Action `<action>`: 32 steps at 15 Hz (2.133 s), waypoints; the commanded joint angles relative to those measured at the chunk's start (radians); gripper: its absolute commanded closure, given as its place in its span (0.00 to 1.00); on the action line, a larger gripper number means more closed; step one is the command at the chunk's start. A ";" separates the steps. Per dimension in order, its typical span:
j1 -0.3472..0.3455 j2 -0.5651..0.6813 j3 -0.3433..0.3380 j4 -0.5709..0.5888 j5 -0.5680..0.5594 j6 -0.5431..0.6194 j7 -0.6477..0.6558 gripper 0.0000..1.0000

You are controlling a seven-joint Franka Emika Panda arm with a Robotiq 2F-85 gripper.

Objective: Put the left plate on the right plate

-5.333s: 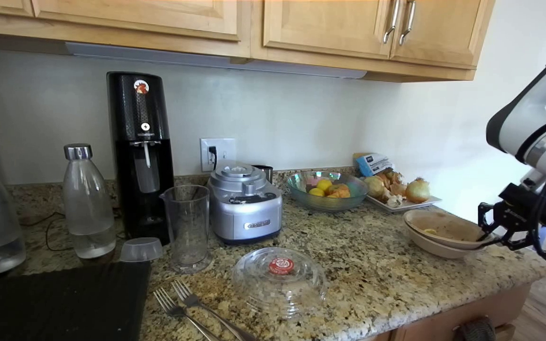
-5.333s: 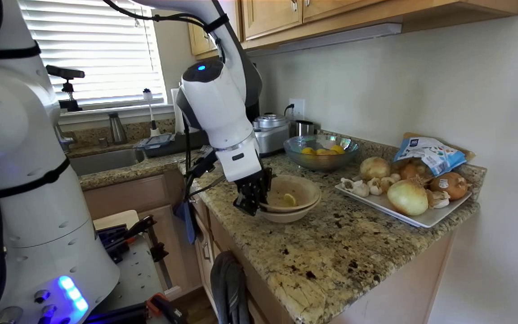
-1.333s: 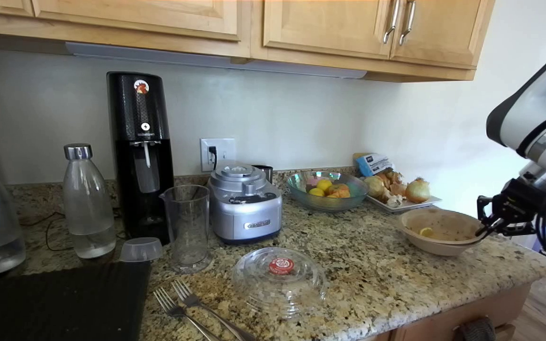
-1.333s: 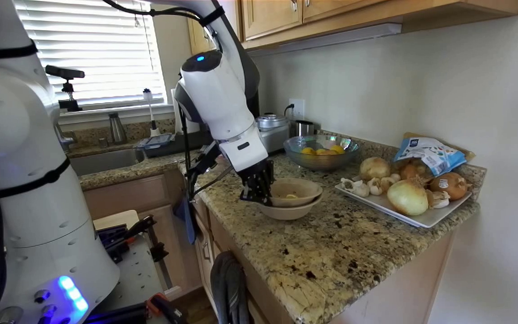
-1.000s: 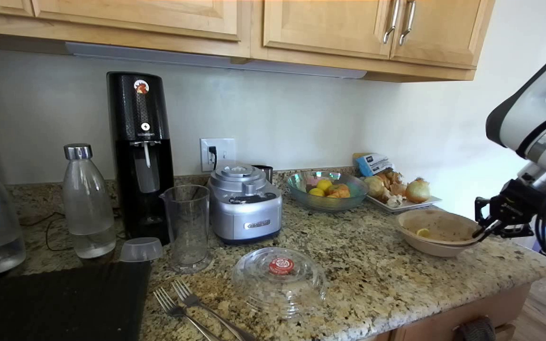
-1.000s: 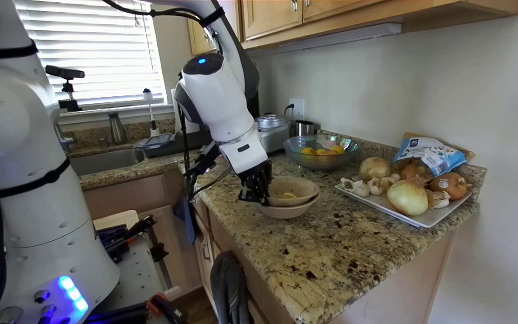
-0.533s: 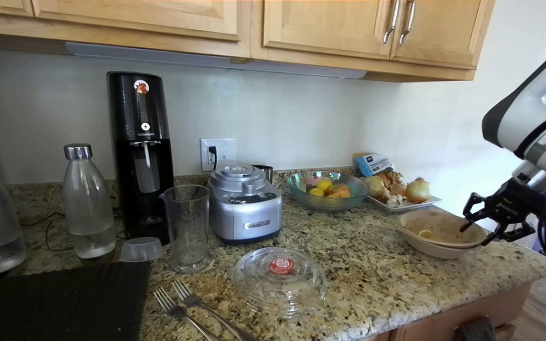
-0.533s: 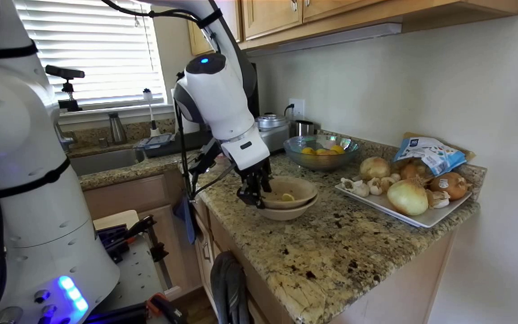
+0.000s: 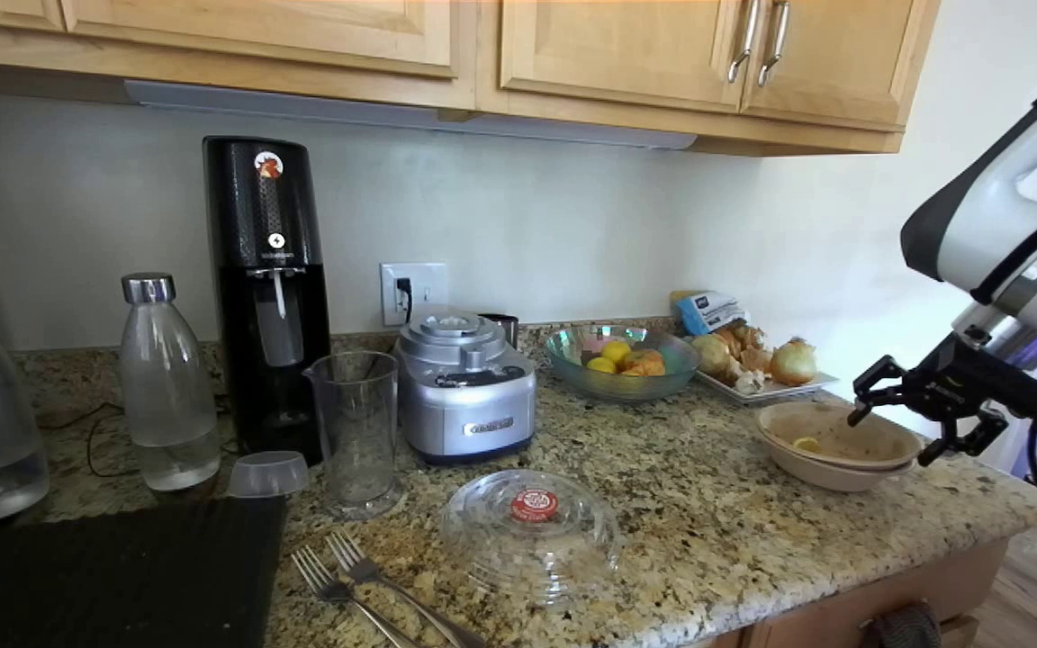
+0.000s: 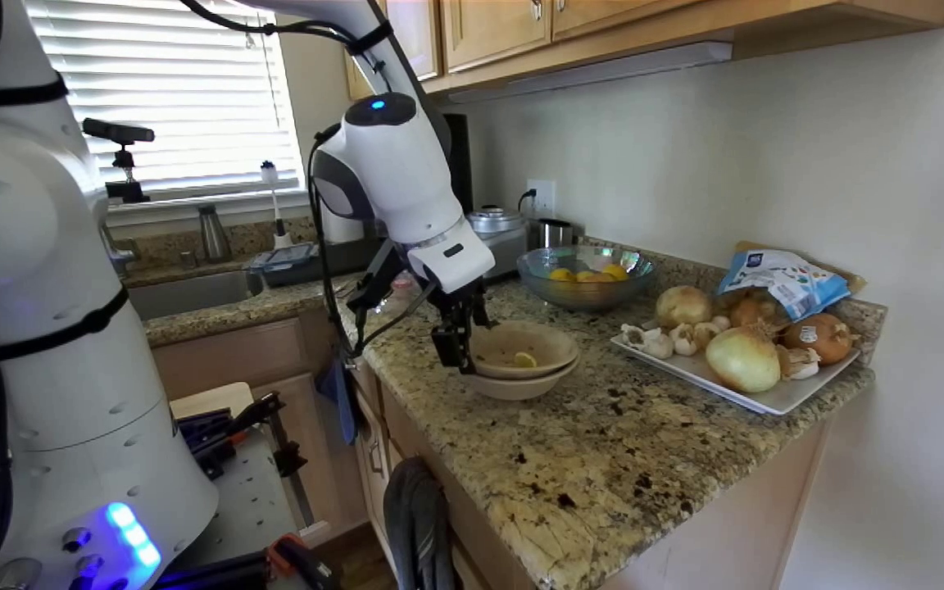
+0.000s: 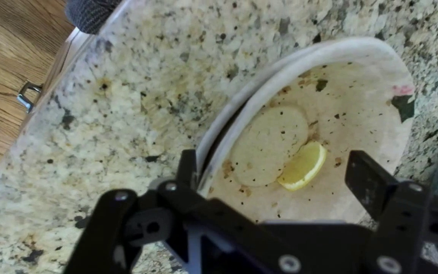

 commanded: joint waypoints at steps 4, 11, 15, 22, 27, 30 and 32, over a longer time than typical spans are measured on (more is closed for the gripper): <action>0.017 0.018 0.062 -0.014 -0.137 0.125 0.145 0.00; 0.016 0.131 0.048 -0.005 -0.090 0.241 0.045 0.00; 0.025 0.115 0.050 -0.015 0.031 0.283 -0.075 0.00; 0.022 -0.003 0.100 -0.030 0.223 0.253 -0.234 0.00; 0.058 0.068 0.046 -0.039 0.002 0.257 -0.012 0.00; 0.058 0.070 0.045 -0.039 0.002 0.257 -0.012 0.00; 0.019 0.070 0.085 -0.003 0.131 0.270 -0.157 0.00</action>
